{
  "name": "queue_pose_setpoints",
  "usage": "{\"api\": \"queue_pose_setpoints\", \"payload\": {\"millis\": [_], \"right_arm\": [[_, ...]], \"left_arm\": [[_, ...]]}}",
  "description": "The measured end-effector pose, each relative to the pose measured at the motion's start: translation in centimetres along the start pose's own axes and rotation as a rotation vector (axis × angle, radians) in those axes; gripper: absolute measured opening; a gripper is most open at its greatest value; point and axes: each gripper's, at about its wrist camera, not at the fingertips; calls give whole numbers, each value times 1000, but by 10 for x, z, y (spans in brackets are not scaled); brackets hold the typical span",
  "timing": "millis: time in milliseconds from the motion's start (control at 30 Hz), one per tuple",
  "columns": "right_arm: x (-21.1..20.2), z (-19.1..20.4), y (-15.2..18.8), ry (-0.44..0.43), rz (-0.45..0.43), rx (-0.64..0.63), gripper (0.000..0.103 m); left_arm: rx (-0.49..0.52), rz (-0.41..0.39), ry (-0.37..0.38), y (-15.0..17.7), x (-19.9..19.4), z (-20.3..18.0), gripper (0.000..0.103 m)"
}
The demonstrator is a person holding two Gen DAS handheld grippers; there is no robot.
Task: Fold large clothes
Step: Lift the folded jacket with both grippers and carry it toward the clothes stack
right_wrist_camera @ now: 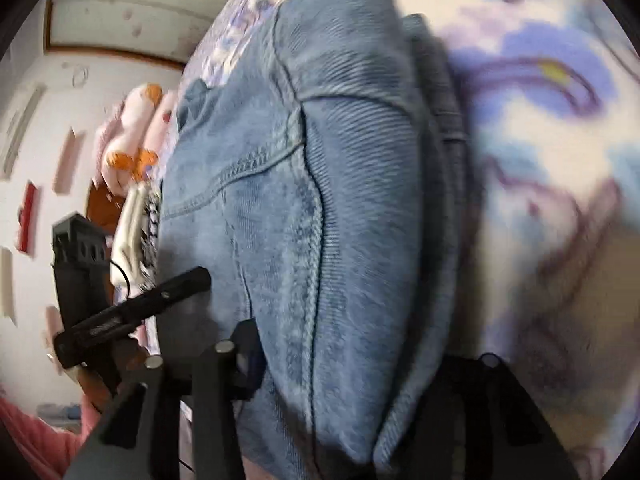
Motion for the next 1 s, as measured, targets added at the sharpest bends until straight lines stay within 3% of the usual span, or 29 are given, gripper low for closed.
{"api": "queue_pose_setpoints", "payload": {"millis": [133,300,467,667,867,1000], "right_arm": [[-8,10,7,34,-47,-12,25],[-24,36,24,35,-84,6,20],[-37,81,64,135,22,-60,19],[-55,116,139,130,164,-11,19],[-72,170,199,114,269,-17,18],[-72,220,214,107,288,-54,18]], "left_arm": [[-10,-11,-48,9,-14,-5,56],[-53,39,-101,32,-42,-7,47],[-71,180,-160,84,-71,0,44],[-88,311,-211,166,-126,24,44],[-112,347,-224,219,-191,64,44],[-135,310,-221,223,-232,90,44]]}}
Point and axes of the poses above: each gripper's, at about its wrist camera, not at the fingertips, and x roughly the way its jaws point, z to its left, y to its underside, and after that the axes turned 8 degrees about -x, right-handed
